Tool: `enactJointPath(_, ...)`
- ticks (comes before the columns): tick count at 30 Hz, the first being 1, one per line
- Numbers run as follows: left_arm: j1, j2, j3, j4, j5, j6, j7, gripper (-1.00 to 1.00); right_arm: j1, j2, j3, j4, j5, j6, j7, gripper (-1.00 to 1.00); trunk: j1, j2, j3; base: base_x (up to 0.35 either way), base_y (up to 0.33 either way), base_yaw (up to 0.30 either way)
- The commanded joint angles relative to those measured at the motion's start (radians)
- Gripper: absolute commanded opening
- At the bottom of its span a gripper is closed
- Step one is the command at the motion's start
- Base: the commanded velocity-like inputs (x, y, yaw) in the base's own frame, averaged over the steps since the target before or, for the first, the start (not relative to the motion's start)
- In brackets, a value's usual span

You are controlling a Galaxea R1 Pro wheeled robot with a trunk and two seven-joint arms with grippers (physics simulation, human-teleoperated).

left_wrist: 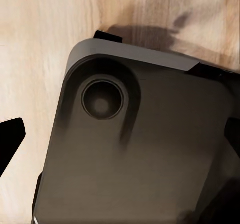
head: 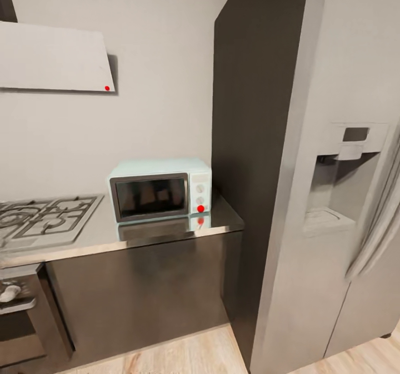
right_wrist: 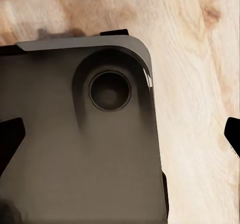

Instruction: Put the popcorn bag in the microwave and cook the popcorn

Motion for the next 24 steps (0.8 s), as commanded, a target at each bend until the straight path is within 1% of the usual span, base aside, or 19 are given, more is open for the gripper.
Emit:
enactJointPath(1,0.000,0.000,0.004,-0.001,0.002,-0.002,0.001,1.00,0.000,0.000,-0.007,0.001,-0.005,-0.006,0.001,1.00,0.000,0.000,-0.001,0.000,0.000,0.280)
enactJointPath(19,0.000,-0.001,0.005,-0.002,0.004,-0.002,0.001,1.00,0.000,0.000,-0.005,0.001,-0.003,-0.007,0.001,1.00,0.000,0.000,-0.001,0.000,0.000,0.280)
enactJointPath(20,0.000,-0.001,0.005,-0.002,0.005,-0.002,0.001,1.00,0.000,0.000,-0.005,0.001,-0.003,-0.007,0.001,1.00,0.000,0.000,-0.001,0.000,0.000,0.280)
enactJointPath(24,0.000,-0.002,0.004,-0.002,0.028,-0.001,0.001,1.00,0.000,0.000,-0.005,0.001,-0.003,-0.007,0.001,1.00,0.000,0.000,-0.001,0.000,0.000,0.280)
